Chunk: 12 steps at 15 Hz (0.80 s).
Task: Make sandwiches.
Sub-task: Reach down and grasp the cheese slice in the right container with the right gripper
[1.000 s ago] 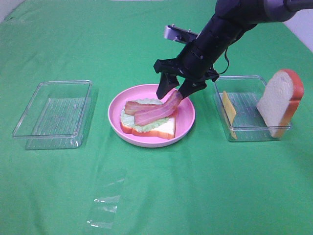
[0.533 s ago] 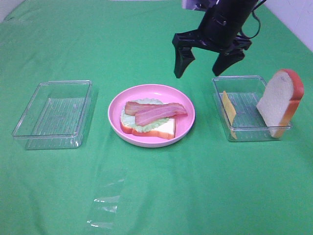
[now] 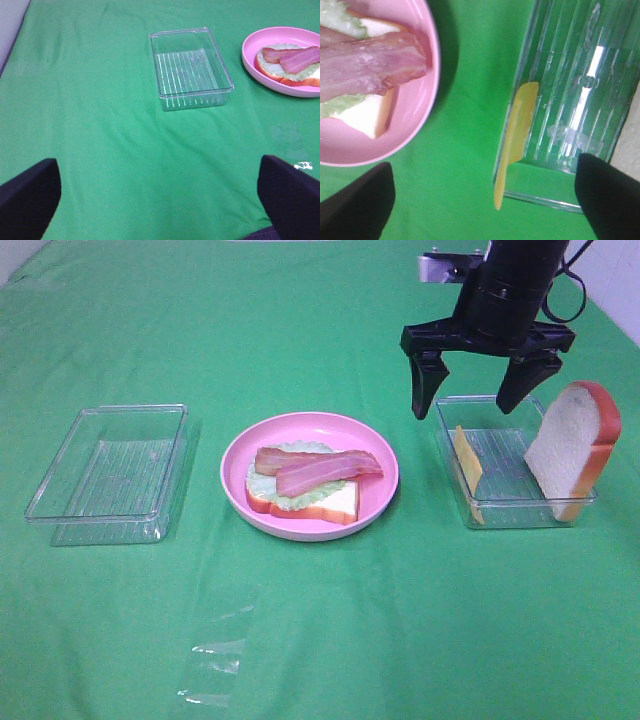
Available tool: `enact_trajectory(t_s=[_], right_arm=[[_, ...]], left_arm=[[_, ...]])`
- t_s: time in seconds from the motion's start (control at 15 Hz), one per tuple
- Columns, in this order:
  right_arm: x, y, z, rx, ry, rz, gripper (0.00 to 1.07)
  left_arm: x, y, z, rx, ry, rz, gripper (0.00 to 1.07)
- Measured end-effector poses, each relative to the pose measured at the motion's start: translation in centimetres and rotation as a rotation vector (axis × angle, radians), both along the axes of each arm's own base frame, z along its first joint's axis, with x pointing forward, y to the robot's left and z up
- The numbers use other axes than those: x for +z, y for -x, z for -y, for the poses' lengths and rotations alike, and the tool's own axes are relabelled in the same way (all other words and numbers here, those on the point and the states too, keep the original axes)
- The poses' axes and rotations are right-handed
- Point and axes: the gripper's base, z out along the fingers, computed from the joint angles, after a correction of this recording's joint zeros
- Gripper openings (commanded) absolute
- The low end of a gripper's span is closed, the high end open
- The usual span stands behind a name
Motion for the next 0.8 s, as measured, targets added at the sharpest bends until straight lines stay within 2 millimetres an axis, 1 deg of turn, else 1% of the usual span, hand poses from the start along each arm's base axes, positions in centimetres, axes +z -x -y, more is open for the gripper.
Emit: enact_trajectory(t_s=[0.13, 0.27, 0.53, 0.6, 0.8], right_arm=[[-1.2, -0.4, 0.8, -0.027, -0.004, -0.035, 0.91], [-2.1, -0.7, 1.1, -0.035, -0.001, -0.056, 0.9], [-4.6, -1.2, 1.3, -0.051, -0.005, -0.116, 0.84], [-5.0, -1.2, 1.3, -0.048, -0.008, -0.125, 0.82], [-5.2, -1.3, 1.2, -0.049, -0.008, -0.121, 0.68]], left_arm=[[0.0, 0.0, 0.0, 0.0, 0.0, 0.0, 1.0], [0.0, 0.0, 0.0, 0.0, 0.0, 0.0, 1.0], [0.0, 0.0, 0.0, 0.0, 0.0, 0.0, 1.0], [0.0, 0.0, 0.0, 0.0, 0.0, 0.0, 1.0], [0.0, 0.0, 0.0, 0.0, 0.0, 0.0, 1.0]])
